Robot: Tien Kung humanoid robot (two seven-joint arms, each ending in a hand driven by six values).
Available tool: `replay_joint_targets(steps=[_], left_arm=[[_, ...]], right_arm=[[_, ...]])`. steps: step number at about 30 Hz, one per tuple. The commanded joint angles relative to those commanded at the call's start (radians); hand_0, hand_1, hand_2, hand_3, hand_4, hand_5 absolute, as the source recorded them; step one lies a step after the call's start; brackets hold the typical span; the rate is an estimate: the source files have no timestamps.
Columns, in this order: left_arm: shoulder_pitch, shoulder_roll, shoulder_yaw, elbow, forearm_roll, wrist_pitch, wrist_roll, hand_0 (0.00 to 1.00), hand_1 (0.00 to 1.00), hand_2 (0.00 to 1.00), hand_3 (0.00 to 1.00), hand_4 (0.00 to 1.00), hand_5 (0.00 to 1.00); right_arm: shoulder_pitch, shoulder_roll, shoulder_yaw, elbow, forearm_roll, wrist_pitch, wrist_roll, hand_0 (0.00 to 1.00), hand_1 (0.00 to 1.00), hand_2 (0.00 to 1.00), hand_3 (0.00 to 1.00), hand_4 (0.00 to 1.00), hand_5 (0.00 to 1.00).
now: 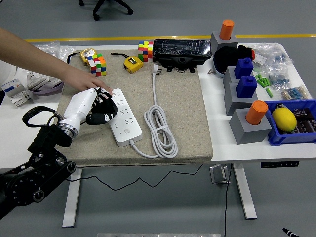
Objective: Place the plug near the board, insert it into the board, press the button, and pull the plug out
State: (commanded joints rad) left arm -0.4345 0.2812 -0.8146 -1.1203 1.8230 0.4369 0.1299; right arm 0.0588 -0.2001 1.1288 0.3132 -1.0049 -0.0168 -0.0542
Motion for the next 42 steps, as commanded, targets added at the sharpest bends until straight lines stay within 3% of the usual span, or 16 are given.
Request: replay_joint_targets(steps=[3,8,13,18,19,24,25,30,31,36,37,42], left_arm=[[0.012,0.005,-0.021,-0.018,0.009,0.0,-0.006,0.413,0.418,0.435,0.506,0.68,0.002],[0.041,0.042,-0.05,-0.062,0.027,-0.018,-0.01,0.416,0.425,0.437,0.505,0.682,0.002],[0.07,0.067,-0.057,-0.055,0.016,-0.016,-0.015,0.447,0.444,0.454,0.518,0.698,0.002],[0.079,0.068,-0.049,-0.016,-0.006,-0.019,-0.025,0.447,0.444,0.454,0.518,0.698,0.002],[0.08,0.066,-0.05,-0.008,-0.008,-0.021,-0.024,0.544,0.493,0.525,0.566,0.705,0.002],[0.086,0.067,-0.051,0.01,-0.007,-0.023,-0.022,0.544,0.493,0.525,0.566,0.705,0.002],[0.087,0.068,-0.051,0.012,-0.007,-0.027,-0.019,0.653,0.563,0.536,0.575,0.914,0.034],[0.094,0.072,-0.053,0.017,0.013,-0.047,-0.006,0.653,0.563,0.536,0.575,0.914,0.034],[0.096,0.073,-0.054,0.017,0.016,-0.047,-0.005,0.69,0.692,0.625,0.695,0.998,0.132],[0.106,0.073,-0.061,0.009,0.025,-0.045,-0.011,0.69,0.692,0.625,0.695,0.998,0.132],[0.108,0.073,-0.063,0.006,0.025,-0.042,-0.014,0.707,0.721,0.7,0.758,0.998,0.215],[0.122,0.075,-0.079,-0.017,0.009,-0.006,-0.05,0.707,0.721,0.7,0.758,0.998,0.215]], right_arm=[[0.0,0.0,-0.001,0.0,0.0,0.0,0.0,0.654,0.646,0.632,0.559,0.99,0.561],[-0.001,-0.003,-0.003,0.0,-0.002,0.0,0.0,0.655,0.646,0.632,0.558,0.99,0.56],[-0.003,-0.004,-0.005,0.0,-0.004,0.0,-0.001,0.653,0.646,0.632,0.558,0.989,0.558],[0.001,-0.003,-0.007,0.002,-0.004,0.001,0.0,0.653,0.646,0.632,0.558,0.989,0.558],[0.002,-0.003,-0.007,0.002,-0.004,0.001,0.0,0.651,0.646,0.632,0.557,0.988,0.557],[0.002,-0.007,-0.009,0.006,-0.006,0.001,0.0,0.651,0.646,0.632,0.557,0.988,0.557],[0.002,-0.007,-0.009,0.006,-0.006,0.001,0.0,0.654,0.646,0.631,0.558,0.988,0.556],[-0.002,-0.006,-0.01,0.004,-0.006,0.001,-0.001,0.654,0.646,0.631,0.558,0.988,0.556],[-0.002,-0.006,-0.01,0.004,-0.006,0.002,-0.001,0.651,0.646,0.627,0.557,0.987,0.556],[-0.004,-0.005,-0.007,0.005,-0.006,0.002,-0.001,0.651,0.646,0.627,0.557,0.987,0.556],[-0.003,-0.005,-0.006,0.005,-0.006,0.002,-0.001,0.654,0.646,0.625,0.556,0.986,0.555],[-0.006,-0.003,0.0,0.005,-0.007,0.002,-0.001,0.654,0.646,0.625,0.556,0.986,0.555]])
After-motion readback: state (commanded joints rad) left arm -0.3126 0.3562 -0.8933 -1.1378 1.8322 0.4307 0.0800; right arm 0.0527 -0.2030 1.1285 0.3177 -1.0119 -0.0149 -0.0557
